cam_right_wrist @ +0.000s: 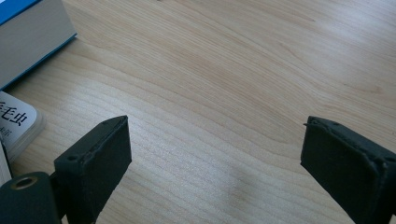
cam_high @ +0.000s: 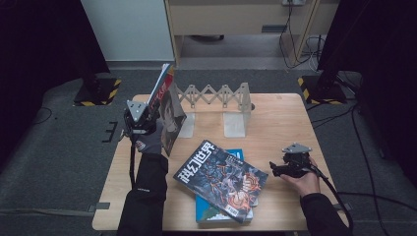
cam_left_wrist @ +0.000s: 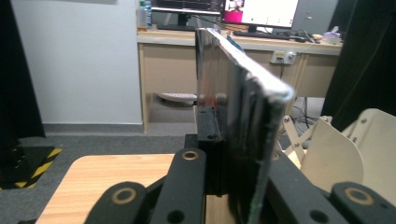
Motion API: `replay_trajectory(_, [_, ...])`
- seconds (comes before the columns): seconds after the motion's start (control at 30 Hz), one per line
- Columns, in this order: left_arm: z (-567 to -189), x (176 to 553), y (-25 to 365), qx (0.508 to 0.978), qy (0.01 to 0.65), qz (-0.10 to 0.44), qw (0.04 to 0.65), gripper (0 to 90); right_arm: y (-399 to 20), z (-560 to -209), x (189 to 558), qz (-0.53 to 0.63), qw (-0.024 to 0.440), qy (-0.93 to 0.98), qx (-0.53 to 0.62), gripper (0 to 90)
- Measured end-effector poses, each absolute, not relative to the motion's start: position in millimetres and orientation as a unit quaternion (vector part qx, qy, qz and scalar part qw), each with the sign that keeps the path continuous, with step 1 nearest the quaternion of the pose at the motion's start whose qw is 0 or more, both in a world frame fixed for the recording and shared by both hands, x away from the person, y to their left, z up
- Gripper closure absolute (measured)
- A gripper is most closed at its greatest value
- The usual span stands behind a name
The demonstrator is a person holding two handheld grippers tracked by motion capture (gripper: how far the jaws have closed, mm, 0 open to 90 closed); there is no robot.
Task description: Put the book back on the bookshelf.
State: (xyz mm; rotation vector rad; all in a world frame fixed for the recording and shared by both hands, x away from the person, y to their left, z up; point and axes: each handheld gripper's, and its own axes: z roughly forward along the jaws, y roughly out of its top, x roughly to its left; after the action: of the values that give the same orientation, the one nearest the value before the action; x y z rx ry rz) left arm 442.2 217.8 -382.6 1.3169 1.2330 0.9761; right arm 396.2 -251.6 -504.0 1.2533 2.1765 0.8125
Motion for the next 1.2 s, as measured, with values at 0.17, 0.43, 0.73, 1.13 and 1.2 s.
replay_trajectory(0.17, [-385.4, 446.8, 215.4, 0.529, 0.518, 0.41, 0.532, 86.5, -251.8, -504.0, 396.4, 0.298, 0.248, 0.799, 0.459, 8.9])
replay_trajectory(0.43, [-391.1, 455.0, 208.7, 0.524, 0.511, 0.426, 0.532, 86.4, -252.1, -503.6, 396.7, 0.299, 0.25, 0.799, 0.457, 9.0])
replay_trajectory(0.73, [-391.2, 448.5, 213.9, 0.538, 0.496, 0.431, 0.528, 81.6, -251.3, -502.5, 396.0, 0.301, 0.249, 0.799, 0.458, 9.0])
replay_trajectory(1.13, [-380.7, 434.2, 217.4, 0.552, 0.474, 0.444, 0.523, 52.4, -250.3, -499.9, 394.9, 0.308, 0.251, 0.794, 0.46, 9.0])
replay_trajectory(1.2, [-377.8, 430.9, 219.1, 0.554, 0.474, 0.444, 0.521, 46.6, -250.2, -499.1, 394.9, 0.308, 0.25, 0.796, 0.457, 8.9])
